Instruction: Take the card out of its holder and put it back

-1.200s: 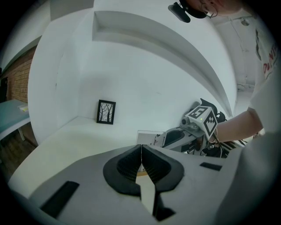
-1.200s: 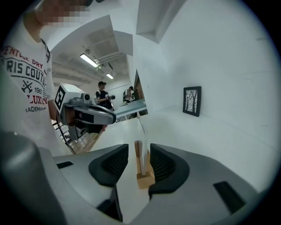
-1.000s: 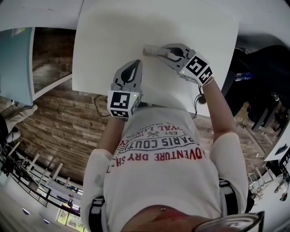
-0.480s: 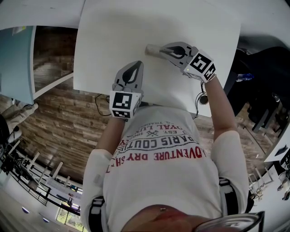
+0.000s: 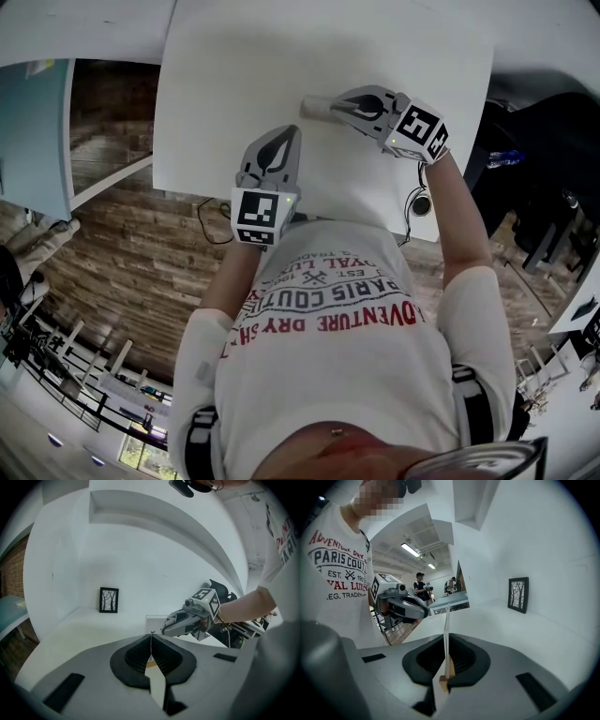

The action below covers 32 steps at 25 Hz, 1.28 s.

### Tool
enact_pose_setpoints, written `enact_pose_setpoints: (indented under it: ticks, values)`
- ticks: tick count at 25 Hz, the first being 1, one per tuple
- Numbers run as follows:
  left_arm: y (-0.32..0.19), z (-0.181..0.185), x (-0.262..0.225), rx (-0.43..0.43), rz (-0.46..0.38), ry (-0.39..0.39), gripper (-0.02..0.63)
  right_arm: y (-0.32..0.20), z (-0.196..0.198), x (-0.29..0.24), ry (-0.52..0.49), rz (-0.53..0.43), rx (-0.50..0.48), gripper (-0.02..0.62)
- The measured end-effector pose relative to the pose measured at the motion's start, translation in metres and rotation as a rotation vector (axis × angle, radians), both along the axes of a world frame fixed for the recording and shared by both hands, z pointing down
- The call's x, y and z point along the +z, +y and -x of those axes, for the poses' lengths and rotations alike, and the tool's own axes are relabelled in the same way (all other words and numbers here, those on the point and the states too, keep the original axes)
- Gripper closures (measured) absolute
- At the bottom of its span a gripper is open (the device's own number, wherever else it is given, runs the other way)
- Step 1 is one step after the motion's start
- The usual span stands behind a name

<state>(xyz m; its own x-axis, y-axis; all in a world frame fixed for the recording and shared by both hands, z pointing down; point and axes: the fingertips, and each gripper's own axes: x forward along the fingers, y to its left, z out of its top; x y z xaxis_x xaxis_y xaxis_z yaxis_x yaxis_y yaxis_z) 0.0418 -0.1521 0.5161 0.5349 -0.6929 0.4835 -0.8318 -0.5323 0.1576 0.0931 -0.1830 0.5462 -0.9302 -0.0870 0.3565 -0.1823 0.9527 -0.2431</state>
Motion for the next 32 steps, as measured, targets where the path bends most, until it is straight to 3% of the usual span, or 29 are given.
enact_pose_setpoints:
  ticks: [10,19,24,32]
  values:
    - [-0.002,0.013,-0.01,-0.016,-0.023,0.013,0.581,-0.003,0.004,-0.029,-0.007,-0.059,-0.015,0.561]
    - [-0.003,0.019,-0.043,0.001,-0.106,0.041,0.581,-0.003,-0.005,-0.075,-0.035,-0.14,0.119,0.561]
    - [0.001,0.019,-0.062,0.015,-0.147,0.064,0.581,0.012,-0.017,-0.091,-0.014,-0.199,0.242,0.561]
    - [0.002,0.02,-0.083,0.066,-0.194,0.103,0.581,0.032,-0.027,-0.084,0.033,-0.246,0.58,0.561]
